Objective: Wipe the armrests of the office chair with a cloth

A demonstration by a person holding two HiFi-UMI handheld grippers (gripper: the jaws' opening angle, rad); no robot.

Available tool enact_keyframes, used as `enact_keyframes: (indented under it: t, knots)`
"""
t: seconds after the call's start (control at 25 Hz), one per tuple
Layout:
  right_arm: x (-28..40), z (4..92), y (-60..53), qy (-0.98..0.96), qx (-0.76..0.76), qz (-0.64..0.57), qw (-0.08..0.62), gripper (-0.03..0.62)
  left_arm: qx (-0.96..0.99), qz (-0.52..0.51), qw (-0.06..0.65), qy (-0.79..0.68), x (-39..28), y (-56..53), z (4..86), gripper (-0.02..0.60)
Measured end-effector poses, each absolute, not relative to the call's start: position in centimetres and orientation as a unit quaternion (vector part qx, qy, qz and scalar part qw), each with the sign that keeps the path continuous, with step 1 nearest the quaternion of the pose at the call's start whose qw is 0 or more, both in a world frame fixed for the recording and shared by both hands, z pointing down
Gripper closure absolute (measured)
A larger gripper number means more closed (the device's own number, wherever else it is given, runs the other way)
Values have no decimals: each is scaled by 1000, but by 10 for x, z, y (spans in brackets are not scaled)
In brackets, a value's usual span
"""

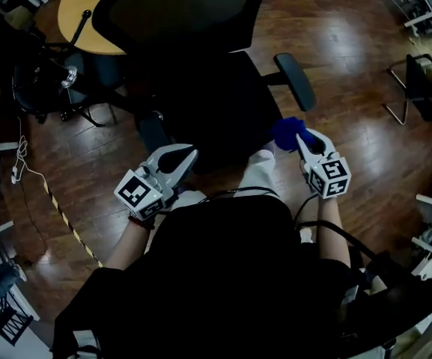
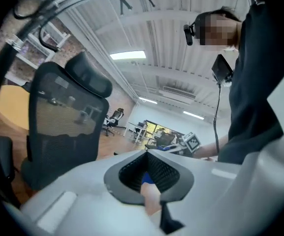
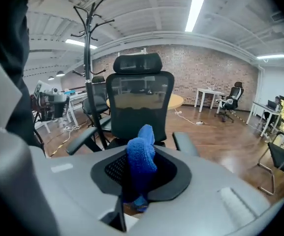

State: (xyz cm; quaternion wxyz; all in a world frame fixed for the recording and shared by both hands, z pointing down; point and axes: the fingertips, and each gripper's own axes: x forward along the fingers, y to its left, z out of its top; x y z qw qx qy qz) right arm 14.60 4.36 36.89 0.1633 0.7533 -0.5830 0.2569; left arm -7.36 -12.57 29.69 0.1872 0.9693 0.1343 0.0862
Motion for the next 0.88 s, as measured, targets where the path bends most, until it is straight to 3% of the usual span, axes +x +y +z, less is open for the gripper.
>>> enact_keyframes:
  t: [0.12, 0.32, 0.4, 0.88]
  knots:
    - [218, 390, 60, -587, 743, 258, 190, 522, 969, 121, 153, 151, 2, -97, 323, 575]
    - [321, 459, 76, -627, 665, 288, 287, 522, 965, 96, 244, 24, 116, -81, 332, 575]
    - [336, 488, 74, -648, 619, 306, 320, 522, 964, 101, 246, -1, 142, -73, 329, 575]
    - [353, 518, 31, -712, 538, 266, 365, 520, 957, 113, 241, -113, 141, -95, 327, 575]
